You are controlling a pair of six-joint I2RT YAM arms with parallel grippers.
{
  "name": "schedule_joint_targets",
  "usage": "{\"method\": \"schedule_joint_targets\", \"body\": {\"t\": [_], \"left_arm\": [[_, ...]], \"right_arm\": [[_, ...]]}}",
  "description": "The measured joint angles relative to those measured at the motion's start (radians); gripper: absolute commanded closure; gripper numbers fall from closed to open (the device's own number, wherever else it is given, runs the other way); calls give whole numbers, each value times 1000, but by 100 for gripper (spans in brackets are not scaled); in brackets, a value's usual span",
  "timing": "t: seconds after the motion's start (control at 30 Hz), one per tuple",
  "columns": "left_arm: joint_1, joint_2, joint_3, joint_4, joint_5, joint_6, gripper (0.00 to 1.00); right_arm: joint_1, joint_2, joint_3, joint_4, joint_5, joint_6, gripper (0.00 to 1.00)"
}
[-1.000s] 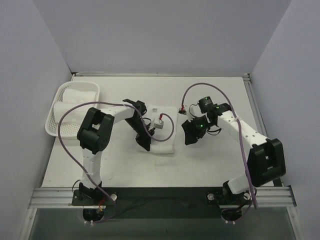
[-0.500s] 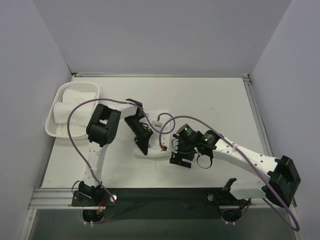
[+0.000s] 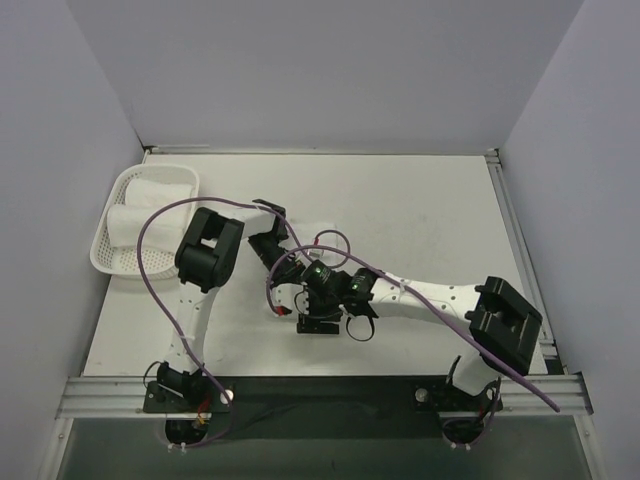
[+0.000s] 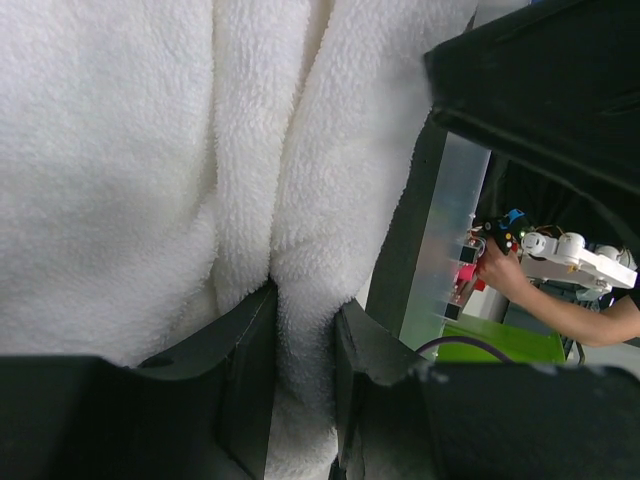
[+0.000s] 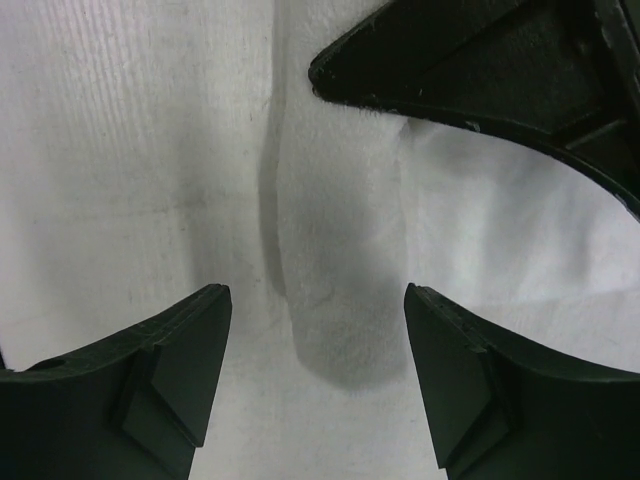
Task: Roll the towels
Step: Roll the towel
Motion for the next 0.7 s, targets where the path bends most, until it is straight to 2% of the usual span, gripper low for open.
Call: {"method": "schedule_joint_targets", "body": {"t": [0.17, 0.27, 0.3, 0.37, 0.4, 0.53, 0.7], "left_arm": [[5, 1, 0, 0, 0, -8, 85], [10, 1, -4, 3, 3, -14, 83], [13, -1, -8, 6, 7, -17, 80], [23, -9, -23, 18, 18, -27, 76], [32, -14, -31, 26, 23, -31, 72], [78, -52, -74, 77, 50, -47, 61], [161, -138, -189, 219, 124, -103, 55]], "right_arm": [[-21, 77, -14, 82, -35, 1, 41], [-53, 118, -42, 141, -66, 0, 56], [-68, 126, -45, 163, -77, 2, 68], [-99, 127, -47, 190, -116, 13, 83], [-113, 127, -47, 198, -139, 18, 100], [-146, 127, -49, 220, -219, 30, 100], [-179, 135, -34, 206, -333, 36, 100]]}}
